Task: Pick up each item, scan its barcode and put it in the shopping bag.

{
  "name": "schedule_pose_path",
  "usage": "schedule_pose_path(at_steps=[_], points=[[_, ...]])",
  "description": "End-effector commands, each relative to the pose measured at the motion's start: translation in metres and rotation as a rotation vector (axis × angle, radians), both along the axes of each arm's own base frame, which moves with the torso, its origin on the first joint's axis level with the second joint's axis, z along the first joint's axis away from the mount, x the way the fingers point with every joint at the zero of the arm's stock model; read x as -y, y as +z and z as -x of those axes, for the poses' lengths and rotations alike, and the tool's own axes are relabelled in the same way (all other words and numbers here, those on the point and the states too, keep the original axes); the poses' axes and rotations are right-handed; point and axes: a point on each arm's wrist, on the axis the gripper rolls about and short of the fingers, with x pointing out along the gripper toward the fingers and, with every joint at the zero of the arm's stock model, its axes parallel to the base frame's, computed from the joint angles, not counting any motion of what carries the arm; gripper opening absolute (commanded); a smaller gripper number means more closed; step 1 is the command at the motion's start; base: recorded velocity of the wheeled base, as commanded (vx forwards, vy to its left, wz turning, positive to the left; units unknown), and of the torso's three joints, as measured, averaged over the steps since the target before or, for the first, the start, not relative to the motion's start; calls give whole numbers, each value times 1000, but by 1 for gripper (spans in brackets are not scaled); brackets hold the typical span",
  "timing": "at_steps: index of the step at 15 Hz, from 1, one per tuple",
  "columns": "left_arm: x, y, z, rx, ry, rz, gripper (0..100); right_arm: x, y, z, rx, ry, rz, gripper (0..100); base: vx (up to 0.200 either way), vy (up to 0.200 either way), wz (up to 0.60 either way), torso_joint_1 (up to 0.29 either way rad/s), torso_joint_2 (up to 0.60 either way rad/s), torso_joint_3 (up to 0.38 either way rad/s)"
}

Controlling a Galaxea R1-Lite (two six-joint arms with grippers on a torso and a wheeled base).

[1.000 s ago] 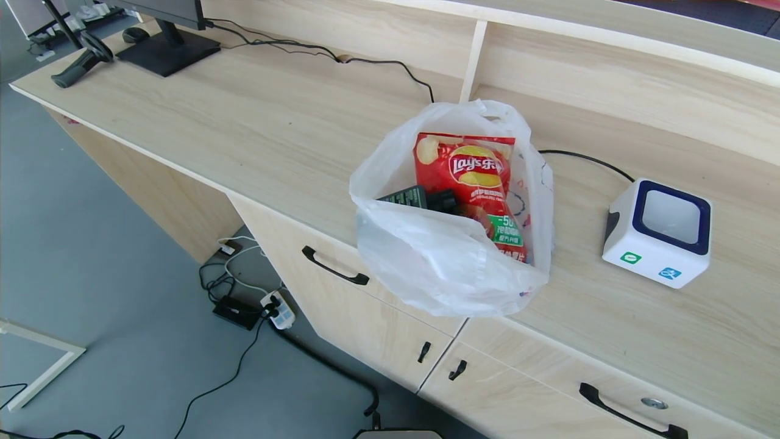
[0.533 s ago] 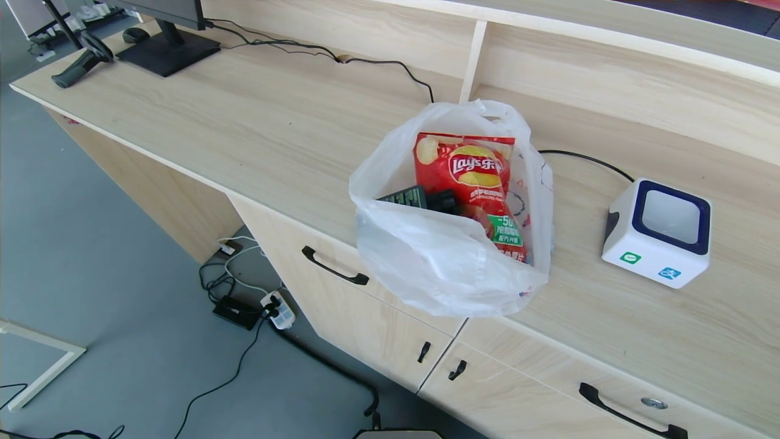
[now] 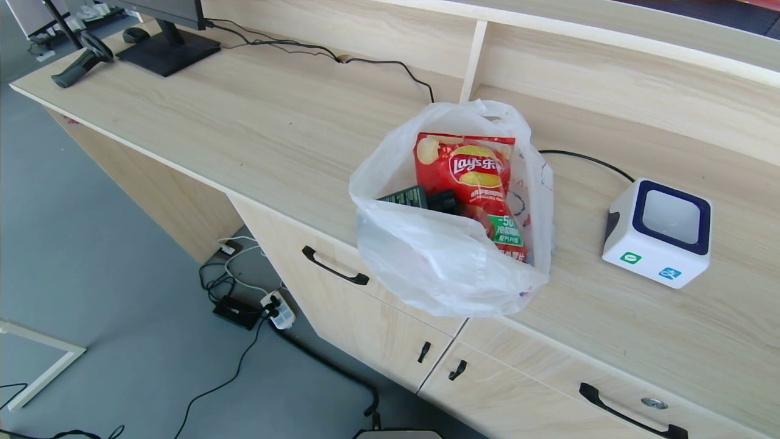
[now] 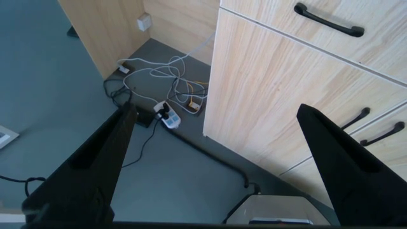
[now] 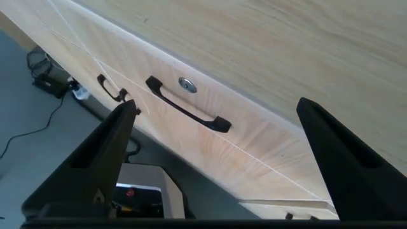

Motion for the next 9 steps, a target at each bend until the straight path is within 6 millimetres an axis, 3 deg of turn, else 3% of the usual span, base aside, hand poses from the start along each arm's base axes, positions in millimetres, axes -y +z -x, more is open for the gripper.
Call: schedule_pose_path(at_steps=[1,2,4,5,7,9], points=[[0,0,0,1,0,0,100,0,0,-2,-26,1,-3,100,0,0,0,0,0,0],[0,0,0,1,0,-1,100,0,0,-1,-8,23,-13,100,0,0,0,0,0,0],[0,0,0,1,0,-1,100,1,0,2,-5,248,-60,100,0,0,0,0,0,0],[0,0,0,1,0,-3,100,2,0,2,-4,254,-47,100,0,0,0,0,0,0],[0,0,0,1,0,-1,100,7,-2,2,16,8,1,100,0,0,0,0,0,0],[0,0,0,-1,0,-3,100,8,-4,2,-24,-60,-43,100,0,0,0,0,0,0]])
